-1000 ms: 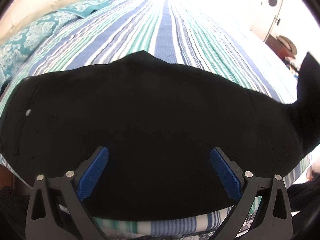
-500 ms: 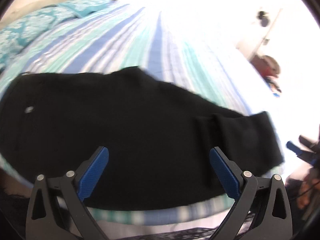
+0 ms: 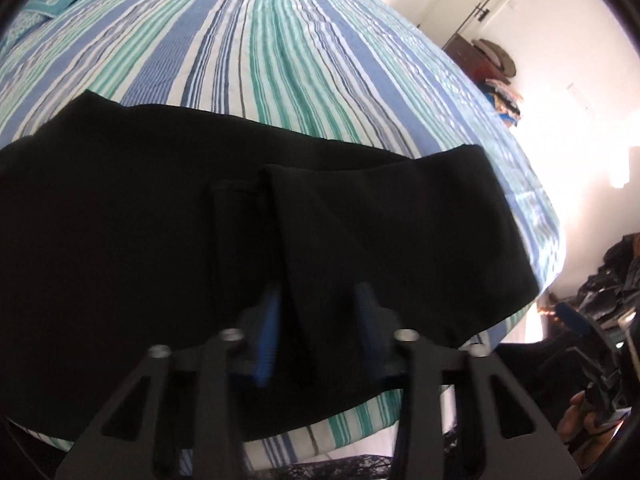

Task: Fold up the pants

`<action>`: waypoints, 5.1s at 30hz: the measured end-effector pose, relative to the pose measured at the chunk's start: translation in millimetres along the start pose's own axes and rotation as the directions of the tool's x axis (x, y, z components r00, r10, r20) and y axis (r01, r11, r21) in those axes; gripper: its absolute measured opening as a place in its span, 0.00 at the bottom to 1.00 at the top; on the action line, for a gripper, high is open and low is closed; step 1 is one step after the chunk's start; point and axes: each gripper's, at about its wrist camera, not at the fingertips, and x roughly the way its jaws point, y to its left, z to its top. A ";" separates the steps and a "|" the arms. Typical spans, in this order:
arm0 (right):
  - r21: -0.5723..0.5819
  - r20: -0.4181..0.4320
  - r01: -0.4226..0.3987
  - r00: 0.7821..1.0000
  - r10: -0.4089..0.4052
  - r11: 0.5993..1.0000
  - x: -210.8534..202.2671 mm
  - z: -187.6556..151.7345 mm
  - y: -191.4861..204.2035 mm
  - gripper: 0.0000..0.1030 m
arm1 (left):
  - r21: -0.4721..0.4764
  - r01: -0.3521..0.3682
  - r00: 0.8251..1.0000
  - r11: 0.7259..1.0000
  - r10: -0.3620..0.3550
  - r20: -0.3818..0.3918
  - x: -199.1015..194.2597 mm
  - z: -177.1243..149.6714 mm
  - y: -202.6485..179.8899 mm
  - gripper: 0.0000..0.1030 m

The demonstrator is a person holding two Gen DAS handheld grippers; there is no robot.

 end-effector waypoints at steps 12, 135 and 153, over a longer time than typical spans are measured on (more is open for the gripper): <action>0.029 -0.067 0.150 0.987 -0.147 0.988 18.6 1.2 -16.6 0.95 | 0.053 -0.142 0.990 0.988 0.143 -0.014 -18.4 0.6 32.5 0.09; -0.223 0.078 0.194 0.980 -0.180 0.955 38.2 10.4 93.5 1.00 | 0.076 -0.163 0.964 0.984 0.142 0.223 -49.7 -48.4 21.9 0.90; -0.249 -0.013 0.081 0.996 -0.087 0.965 64.7 5.8 109.2 1.00 | -0.820 -0.189 0.787 0.541 0.583 0.203 -205.8 -103.5 325.2 0.92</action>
